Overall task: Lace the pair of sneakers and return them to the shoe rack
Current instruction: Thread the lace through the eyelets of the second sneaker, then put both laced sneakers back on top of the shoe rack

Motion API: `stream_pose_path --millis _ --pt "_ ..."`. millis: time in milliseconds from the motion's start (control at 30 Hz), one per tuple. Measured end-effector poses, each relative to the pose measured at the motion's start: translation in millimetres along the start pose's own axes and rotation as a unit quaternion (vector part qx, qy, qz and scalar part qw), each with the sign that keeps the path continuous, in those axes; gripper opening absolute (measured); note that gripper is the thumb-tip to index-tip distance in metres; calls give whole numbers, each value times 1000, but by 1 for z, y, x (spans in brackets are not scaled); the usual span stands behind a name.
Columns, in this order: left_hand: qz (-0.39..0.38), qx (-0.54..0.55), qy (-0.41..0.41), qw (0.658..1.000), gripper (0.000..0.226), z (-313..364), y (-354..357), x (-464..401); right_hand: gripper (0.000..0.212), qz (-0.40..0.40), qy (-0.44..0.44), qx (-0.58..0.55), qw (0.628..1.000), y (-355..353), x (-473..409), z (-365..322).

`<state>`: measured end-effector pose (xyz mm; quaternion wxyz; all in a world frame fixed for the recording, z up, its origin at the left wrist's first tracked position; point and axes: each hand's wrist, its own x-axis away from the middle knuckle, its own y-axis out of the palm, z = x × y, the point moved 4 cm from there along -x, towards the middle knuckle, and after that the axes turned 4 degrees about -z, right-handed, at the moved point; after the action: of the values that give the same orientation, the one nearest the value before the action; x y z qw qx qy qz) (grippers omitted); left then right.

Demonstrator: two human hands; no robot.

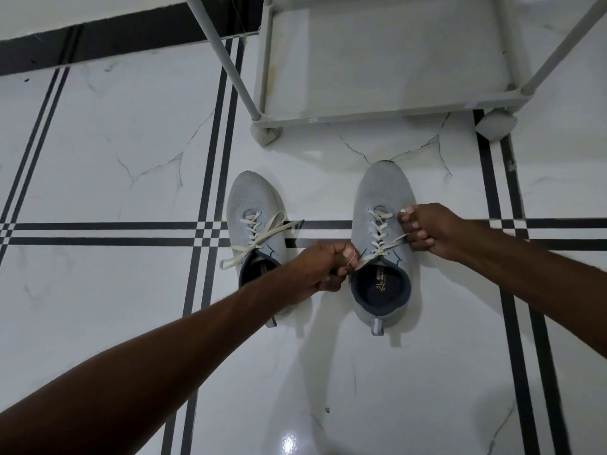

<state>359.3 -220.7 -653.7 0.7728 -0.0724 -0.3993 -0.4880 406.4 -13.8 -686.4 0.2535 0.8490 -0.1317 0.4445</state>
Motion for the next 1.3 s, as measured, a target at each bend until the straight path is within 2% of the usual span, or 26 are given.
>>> stream_pose_path --millis 133,200,267,333,367,433,467,500,567,600,667,700,767,800,900,967,1167,1300 --pt "1 -31 -5 1000 36 5 1 7 35 59 -46 38 996 7 3 -2" --pt "21 -57 -6 998 25 12 -3 19 34 93 -93 105 986 11 14 -11" --pt "39 -66 6 997 16 19 -8 30 22 86 -121 177 973 18 31 -24" --pt "52 -100 29 993 26 30 -12 38 16 75 -144 240 957 22 44 -30" --pt "67 -128 48 988 28 39 -14 43 21 99 -168 289 937 23 50 -30" --pt "125 -204 89 967 30 61 -26 55 40 193 -232 407 862 23 64 -24" --pt "164 -262 95 946 33 69 -36 61 52 226 -252 436 834 22 69 -17" --pt "208 -340 80 914 42 74 -50 68 65 245 -255 443 824 20 74 -8" --pt "272 -458 -8 846 71 70 -83 82 87 238 -202 414 855 13 74 13" --pt "272 -478 -73 832 84 60 -100 88 90 217 -165 388 881 12 72 25" --pt "235 -443 -192 844 90 32 -120 100 81 168 -117 351 914 12 63 44" --pt "216 -402 -223 862 82 19 -121 105 74 155 -107 349 918 14 60 49" --pt "241 -301 -210 898 64 -6 -118 106 70 136 -105 345 923 20 56 49" --pt "281 -270 -182 903 59 -16 -116 105 71 126 -107 343 925 23 54 47" --pt "363 -275 -125 882 56 -32 -111 101 77 92 -130 351 923 37 51 42" --pt "366 -267 -108 885 58 -37 -105 96 79 89 -139 371 914 45 46 42" --pt "354 -282 -47 890 59 -36 -81 86 63 121 -150 412 891 58 34 38" --pt "365 -289 -27 885 46 -33 -78 88 58 134 -138 408 892 64 36 35"
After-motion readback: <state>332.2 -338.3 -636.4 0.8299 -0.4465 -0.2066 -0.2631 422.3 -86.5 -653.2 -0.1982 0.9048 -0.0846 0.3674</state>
